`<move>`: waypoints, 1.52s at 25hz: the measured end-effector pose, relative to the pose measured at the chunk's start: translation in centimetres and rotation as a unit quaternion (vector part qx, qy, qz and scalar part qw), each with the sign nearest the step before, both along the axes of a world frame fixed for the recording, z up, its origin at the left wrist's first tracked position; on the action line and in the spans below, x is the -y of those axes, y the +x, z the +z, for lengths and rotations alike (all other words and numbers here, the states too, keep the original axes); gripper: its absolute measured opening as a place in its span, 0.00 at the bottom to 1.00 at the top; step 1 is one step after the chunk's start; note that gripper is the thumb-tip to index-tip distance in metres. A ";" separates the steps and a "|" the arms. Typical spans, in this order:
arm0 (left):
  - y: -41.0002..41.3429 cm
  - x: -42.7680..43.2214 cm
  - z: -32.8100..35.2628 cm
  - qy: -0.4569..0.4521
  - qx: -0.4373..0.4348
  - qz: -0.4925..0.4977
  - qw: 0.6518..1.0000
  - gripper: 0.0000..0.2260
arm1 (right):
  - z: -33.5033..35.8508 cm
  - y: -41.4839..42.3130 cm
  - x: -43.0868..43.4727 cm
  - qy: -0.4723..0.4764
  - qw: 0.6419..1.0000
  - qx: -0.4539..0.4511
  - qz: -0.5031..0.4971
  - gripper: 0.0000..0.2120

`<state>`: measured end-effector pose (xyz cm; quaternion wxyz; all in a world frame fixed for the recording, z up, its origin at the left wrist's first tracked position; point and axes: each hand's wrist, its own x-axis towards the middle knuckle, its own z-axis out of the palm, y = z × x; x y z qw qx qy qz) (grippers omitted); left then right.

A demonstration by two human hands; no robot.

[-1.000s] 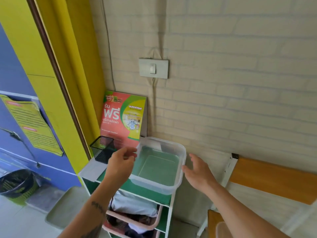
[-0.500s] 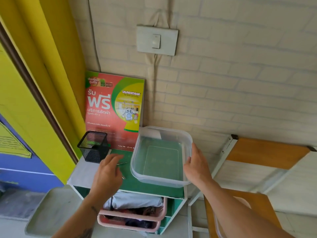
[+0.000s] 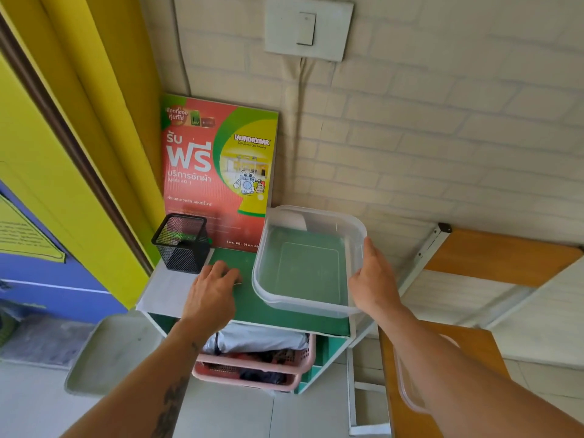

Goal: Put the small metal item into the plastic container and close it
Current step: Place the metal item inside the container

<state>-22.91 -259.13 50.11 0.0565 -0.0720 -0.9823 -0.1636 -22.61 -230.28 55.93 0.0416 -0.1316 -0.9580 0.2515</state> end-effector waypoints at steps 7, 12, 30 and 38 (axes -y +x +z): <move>-1.1 -2.1 3.5 0.217 -0.092 0.066 0.969 0.10 | 0.5 0.1 0.5 0.080 0.996 0.033 0.013 0.39; -1.8 -6.0 8.1 0.246 -0.127 -0.054 0.960 0.10 | 0.5 0.0 0.5 0.104 0.993 0.048 0.019 0.38; -4.6 -12.6 6.6 0.102 0.111 -0.069 0.986 0.14 | -0.2 -0.4 0.0 0.125 0.992 0.028 0.022 0.41; -3.5 -12.3 7.9 0.131 0.067 -0.051 0.988 0.15 | 0.7 -0.3 -0.1 0.079 0.995 0.052 0.034 0.40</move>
